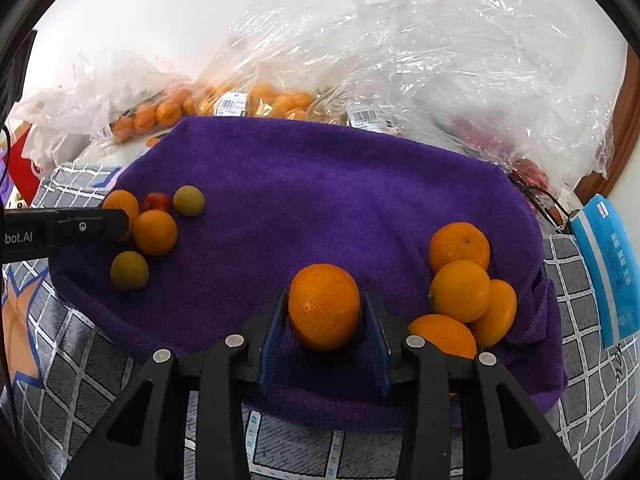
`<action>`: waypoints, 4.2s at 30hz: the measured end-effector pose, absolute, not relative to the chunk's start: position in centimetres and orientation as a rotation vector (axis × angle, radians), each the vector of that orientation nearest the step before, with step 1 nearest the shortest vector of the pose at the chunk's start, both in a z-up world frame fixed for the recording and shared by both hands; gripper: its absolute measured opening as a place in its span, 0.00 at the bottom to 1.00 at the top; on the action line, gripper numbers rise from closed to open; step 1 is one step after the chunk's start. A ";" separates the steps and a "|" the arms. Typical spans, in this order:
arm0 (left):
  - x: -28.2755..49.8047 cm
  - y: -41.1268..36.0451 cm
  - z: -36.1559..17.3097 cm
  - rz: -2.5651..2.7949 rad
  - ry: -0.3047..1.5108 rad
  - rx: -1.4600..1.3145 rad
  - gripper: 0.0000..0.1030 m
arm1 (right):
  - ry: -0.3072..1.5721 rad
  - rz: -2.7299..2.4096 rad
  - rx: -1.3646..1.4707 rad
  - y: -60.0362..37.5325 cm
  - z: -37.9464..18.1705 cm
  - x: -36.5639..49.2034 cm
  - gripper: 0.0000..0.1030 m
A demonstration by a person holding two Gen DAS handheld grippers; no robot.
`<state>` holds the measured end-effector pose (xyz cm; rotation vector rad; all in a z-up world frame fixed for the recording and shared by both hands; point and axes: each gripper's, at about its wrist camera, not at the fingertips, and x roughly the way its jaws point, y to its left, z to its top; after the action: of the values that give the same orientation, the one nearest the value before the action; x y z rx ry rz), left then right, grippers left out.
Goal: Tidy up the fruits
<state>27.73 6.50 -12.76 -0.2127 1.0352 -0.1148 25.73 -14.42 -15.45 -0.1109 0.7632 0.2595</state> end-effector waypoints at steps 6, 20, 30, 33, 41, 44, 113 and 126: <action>27.3 6.6 -12.3 -0.122 1.026 -0.229 0.35 | 0.751 0.262 -0.063 -15.0 -14.6 25.5 0.44; 24.7 6.4 -9.8 -0.092 0.983 -0.216 0.48 | 0.717 0.220 -0.017 -15.7 -11.9 23.3 0.45; 20.0 5.2 -6.2 -0.053 0.913 -0.182 0.54 | 0.714 0.173 0.010 -17.2 -8.8 19.3 0.45; 17.9 4.7 -4.8 -0.039 0.878 -0.166 0.58 | 0.699 0.168 0.038 -18.0 -7.5 17.3 0.51; 12.2 3.5 -2.2 -0.009 0.797 -0.142 0.69 | 0.632 0.153 0.075 -19.9 -5.1 10.8 0.62; 10.1 3.1 -1.4 -0.018 0.779 -0.130 0.71 | 0.620 0.142 0.073 -20.5 -4.6 8.6 0.66; -3.8 -0.6 0.9 -0.022 0.639 -0.066 0.85 | 0.495 0.061 0.071 -24.5 -3.1 -6.7 0.98; -3.8 -0.5 0.9 -0.021 0.639 -0.066 0.85 | 0.491 0.061 0.071 -24.5 -2.9 -6.9 0.98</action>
<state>-3.76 -0.53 0.94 -0.0662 0.6393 -0.0210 -6.93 -24.47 -2.94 0.0712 0.4906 0.0607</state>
